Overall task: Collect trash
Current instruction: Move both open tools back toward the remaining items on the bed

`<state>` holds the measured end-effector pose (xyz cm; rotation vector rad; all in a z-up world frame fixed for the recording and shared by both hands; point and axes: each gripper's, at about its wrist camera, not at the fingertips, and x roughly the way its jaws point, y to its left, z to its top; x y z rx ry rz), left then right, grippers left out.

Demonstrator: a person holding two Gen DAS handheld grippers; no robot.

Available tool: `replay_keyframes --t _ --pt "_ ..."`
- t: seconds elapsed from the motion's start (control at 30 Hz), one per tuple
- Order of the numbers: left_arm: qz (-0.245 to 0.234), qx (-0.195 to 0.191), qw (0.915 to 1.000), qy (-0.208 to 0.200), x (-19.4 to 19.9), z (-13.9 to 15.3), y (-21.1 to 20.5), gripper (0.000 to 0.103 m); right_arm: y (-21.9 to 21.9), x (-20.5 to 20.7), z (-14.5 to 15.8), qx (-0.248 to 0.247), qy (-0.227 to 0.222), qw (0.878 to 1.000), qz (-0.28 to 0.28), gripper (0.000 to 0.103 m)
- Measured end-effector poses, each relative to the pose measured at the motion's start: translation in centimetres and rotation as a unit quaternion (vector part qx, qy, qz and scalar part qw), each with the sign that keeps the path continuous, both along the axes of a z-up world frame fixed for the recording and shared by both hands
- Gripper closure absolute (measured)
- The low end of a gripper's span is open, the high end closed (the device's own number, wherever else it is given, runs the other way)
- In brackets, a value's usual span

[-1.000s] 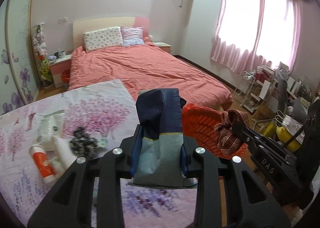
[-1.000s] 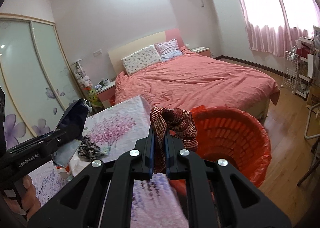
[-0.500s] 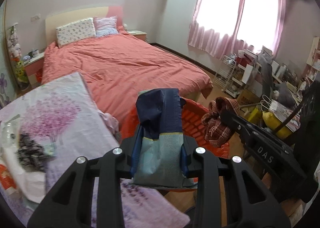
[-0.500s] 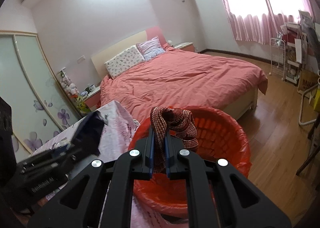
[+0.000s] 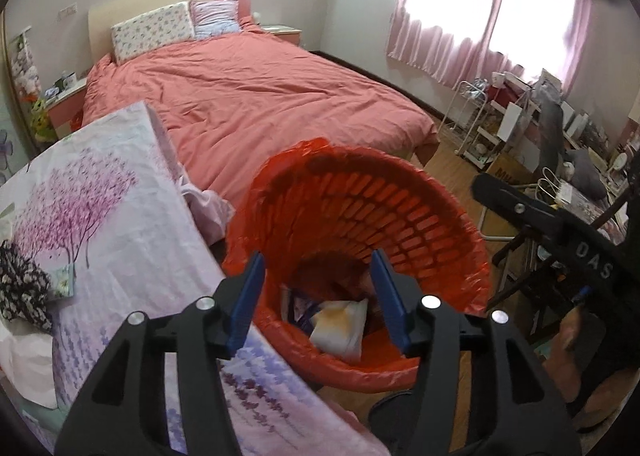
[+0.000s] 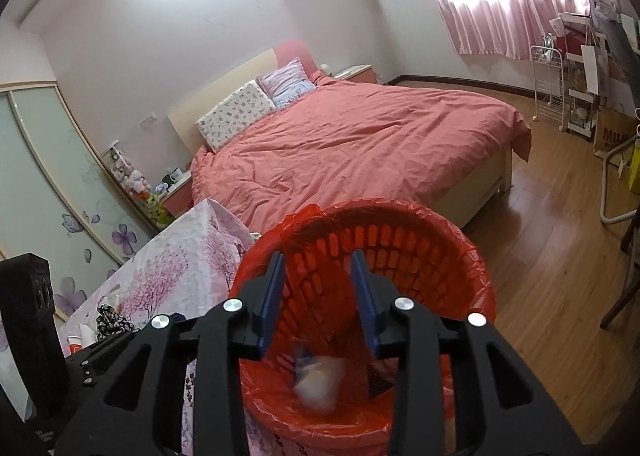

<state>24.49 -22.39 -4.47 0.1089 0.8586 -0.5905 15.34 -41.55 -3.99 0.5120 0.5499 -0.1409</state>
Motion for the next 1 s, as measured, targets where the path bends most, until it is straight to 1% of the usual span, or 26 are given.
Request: replay_keyframes --t 0.07,0.13,0.17,0.23,0.3,0.47,0.57,0.7,0.77,0.9,0.93,1.0 --pt "0.008 0.005 0.9999 -0.005 0.0 0.0 0.7 0.045 0.2 -0.1 0.1 -0.008 0.003 1.0 -0.001 0.066" --pt "0.016 0.011 0.9997 -0.013 -0.3 0.2 1.6 0.042 0.9 -0.4 0.4 -0.024 0.004 1.0 -0.006 0.056" --pt "0.02 0.014 0.9996 -0.017 -0.4 0.3 2.0 0.042 0.9 -0.4 0.4 -0.029 0.003 1.0 -0.007 0.055" --pt "0.03 0.022 0.9989 -0.028 -0.9 0.7 3.4 0.038 1.6 -0.5 0.8 -0.037 0.003 0.999 -0.005 0.055" --pt "0.039 0.029 0.9981 -0.038 -1.3 1.0 4.5 0.037 2.1 -0.4 0.9 -0.042 0.003 0.999 -0.005 0.055" --pt "0.069 0.041 0.9951 -0.056 -2.3 1.8 8.9 0.037 4.4 -0.2 1.2 -0.062 0.008 0.998 0.009 0.055" --pt "0.094 0.048 0.992 -0.07 -2.9 2.7 11.9 0.037 6.3 0.0 1.4 -0.075 0.008 0.997 0.025 0.055" --pt "0.143 0.045 0.9853 -0.083 -3.6 3.7 16.7 0.034 9.2 0.4 1.6 -0.087 0.007 0.995 0.053 0.055" --pt "0.172 0.045 0.98 -0.09 -4.0 4.2 19.4 0.033 10.8 0.4 1.6 -0.091 0.006 0.993 0.07 0.05" --pt "0.23 0.053 0.9666 -0.1 -4.4 4.3 24.9 0.032 14.0 0.6 1.7 -0.106 0.003 0.989 0.103 0.041" --pt "0.249 0.056 0.9619 -0.097 -4.4 4.0 26.6 0.032 15.1 0.6 1.7 -0.111 0.002 0.988 0.111 0.04" --pt "0.271 0.055 0.9572 -0.085 -4.2 3.4 28.7 0.032 16.6 0.6 1.7 -0.119 0.002 0.985 0.124 0.039"
